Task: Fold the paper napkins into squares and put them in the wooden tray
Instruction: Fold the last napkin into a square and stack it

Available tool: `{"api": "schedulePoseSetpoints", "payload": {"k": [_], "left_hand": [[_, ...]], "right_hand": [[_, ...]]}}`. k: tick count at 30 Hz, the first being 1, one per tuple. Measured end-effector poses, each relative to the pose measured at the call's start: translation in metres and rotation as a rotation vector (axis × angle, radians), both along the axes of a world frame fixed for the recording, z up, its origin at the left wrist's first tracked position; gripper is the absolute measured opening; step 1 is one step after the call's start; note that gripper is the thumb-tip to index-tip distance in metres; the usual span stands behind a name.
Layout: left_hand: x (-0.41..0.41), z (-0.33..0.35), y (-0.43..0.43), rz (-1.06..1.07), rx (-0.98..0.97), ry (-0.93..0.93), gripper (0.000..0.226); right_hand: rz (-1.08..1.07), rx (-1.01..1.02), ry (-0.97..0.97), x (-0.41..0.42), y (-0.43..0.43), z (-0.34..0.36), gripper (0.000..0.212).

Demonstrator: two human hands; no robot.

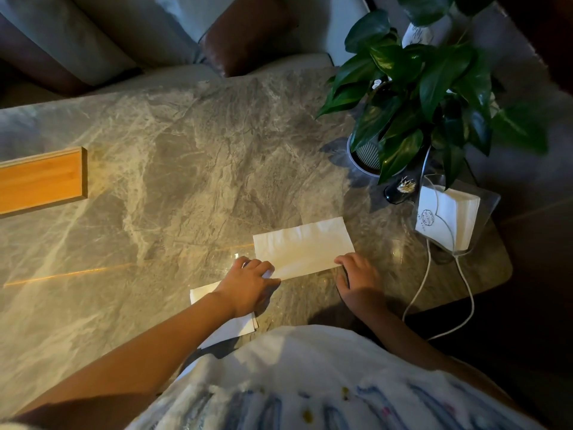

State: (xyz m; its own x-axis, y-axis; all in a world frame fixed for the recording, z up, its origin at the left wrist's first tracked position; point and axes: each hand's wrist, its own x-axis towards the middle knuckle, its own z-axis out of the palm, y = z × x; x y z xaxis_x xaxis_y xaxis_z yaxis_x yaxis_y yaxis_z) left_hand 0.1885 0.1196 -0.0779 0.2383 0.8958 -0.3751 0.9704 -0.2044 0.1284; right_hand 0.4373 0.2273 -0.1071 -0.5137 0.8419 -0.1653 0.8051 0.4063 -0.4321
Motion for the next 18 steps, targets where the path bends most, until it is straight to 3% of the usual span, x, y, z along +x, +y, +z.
{"api": "schedulePoseSetpoints", "payload": {"k": [4, 8, 12, 15, 18], "left_hand": [[0.001, -0.002, 0.000, 0.029, -0.016, -0.003, 0.033], [0.001, -0.004, 0.005, 0.249, -0.003, -0.134, 0.040], [0.004, -0.009, 0.010, 0.264, -0.020, -0.038, 0.055], [0.008, -0.010, 0.014, 0.304, -0.037, -0.006, 0.058], [0.010, -0.008, 0.018, 0.322, -0.039, -0.024, 0.053]], "right_hand": [[-0.053, -0.027, 0.000, -0.003, 0.001, 0.004, 0.031], [-0.089, -0.067, 0.069, -0.021, 0.006, 0.011, 0.030], [-0.003, -0.266, 0.150, -0.045, -0.009, 0.012, 0.024], [0.092, -0.241, 0.098, -0.052, -0.011, 0.008, 0.031], [0.051, -0.230, 0.092, -0.052, 0.003, 0.009, 0.035]]}}
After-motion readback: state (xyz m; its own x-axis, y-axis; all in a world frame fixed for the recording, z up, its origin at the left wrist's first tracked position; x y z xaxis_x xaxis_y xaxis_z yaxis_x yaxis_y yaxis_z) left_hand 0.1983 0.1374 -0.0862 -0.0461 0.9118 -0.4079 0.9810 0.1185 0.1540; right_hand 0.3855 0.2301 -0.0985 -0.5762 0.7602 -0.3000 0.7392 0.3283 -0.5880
